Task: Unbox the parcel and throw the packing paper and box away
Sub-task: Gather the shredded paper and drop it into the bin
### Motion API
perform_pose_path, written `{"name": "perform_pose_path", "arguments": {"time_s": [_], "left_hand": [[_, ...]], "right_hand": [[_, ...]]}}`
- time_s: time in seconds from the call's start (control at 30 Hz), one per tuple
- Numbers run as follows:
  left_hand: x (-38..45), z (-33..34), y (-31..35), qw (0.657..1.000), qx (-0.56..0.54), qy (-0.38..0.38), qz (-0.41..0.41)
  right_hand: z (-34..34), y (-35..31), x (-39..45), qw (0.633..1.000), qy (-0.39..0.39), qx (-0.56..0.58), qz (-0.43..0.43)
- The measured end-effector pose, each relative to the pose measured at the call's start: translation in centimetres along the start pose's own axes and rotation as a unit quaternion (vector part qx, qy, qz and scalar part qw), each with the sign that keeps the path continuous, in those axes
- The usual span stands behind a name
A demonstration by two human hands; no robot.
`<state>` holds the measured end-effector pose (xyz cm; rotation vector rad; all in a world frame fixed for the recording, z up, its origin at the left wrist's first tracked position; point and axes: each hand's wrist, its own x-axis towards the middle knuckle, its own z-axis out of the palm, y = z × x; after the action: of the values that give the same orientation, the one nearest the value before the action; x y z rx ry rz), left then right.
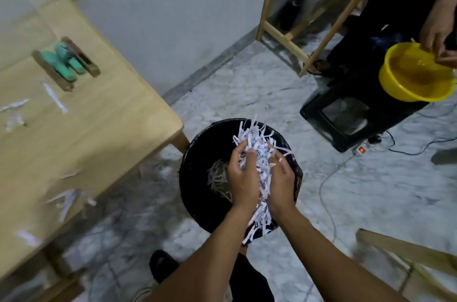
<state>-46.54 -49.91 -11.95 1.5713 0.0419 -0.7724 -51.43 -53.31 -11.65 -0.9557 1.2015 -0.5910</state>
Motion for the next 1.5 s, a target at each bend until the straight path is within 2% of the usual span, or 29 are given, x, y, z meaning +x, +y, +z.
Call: {"name": "perform_pose_path", "arguments": {"time_s": [0.3, 0.47, 0.63, 0.77, 0.87, 0.93, 1.0, 1.07, 1.17, 1.27, 1.4, 1.5], "left_hand": [[7.9, -2.8, -6.6, 0.981, 0.178, -0.042, -0.070], [8.7, -4.7, -5.8, 0.964, 0.237, -0.081, -0.088], [5.1, -8.3, -0.5, 0.949, 0.292, -0.121, 0.008], [0.8, -12.8, 5.6, 0.938, 0.297, -0.133, 0.122], [-1.6, -17.7, 9.5, 0.931, 0.282, -0.049, 0.227], [-2.5, -21.7, 11.2, 0.916, 0.285, 0.033, 0.280], [-3.0, -26.2, 12.2, 0.899, 0.292, 0.118, 0.306], [-3.2, -31.2, 12.5, 0.872, 0.317, 0.192, 0.319], [-2.8, -38.1, 11.7, 0.841, 0.361, 0.271, 0.298], [-1.2, -43.3, 9.7, 0.831, 0.410, 0.285, 0.244], [0.3, -45.8, 8.4, 0.813, 0.463, 0.288, 0.204], [0.7, -45.8, 8.5, 0.802, 0.485, 0.292, 0.187]], "right_hand": [[-1.3, 6.8, 7.1, 0.987, -0.047, -0.098, 0.119], [-1.9, 5.8, 6.6, 0.984, -0.060, -0.137, 0.100], [-0.8, 2.8, 2.7, 0.979, -0.091, -0.178, 0.050], [2.5, 0.3, -2.0, 0.953, -0.182, -0.241, -0.023], [6.5, -0.7, -5.5, 0.913, -0.231, -0.306, -0.141], [9.2, -0.9, -7.4, 0.867, -0.259, -0.347, -0.247], [11.9, -0.8, -8.8, 0.798, -0.295, -0.403, -0.337], [14.9, -0.5, -10.0, 0.714, -0.326, -0.468, -0.407], [19.4, 0.6, -11.9, 0.603, -0.364, -0.566, -0.429], [23.1, 2.3, -13.3, 0.525, -0.374, -0.630, -0.432], [27.1, 3.8, -14.3, 0.492, -0.379, -0.660, -0.423], [30.0, 3.9, -14.0, 0.500, -0.376, -0.659, -0.418]]}}
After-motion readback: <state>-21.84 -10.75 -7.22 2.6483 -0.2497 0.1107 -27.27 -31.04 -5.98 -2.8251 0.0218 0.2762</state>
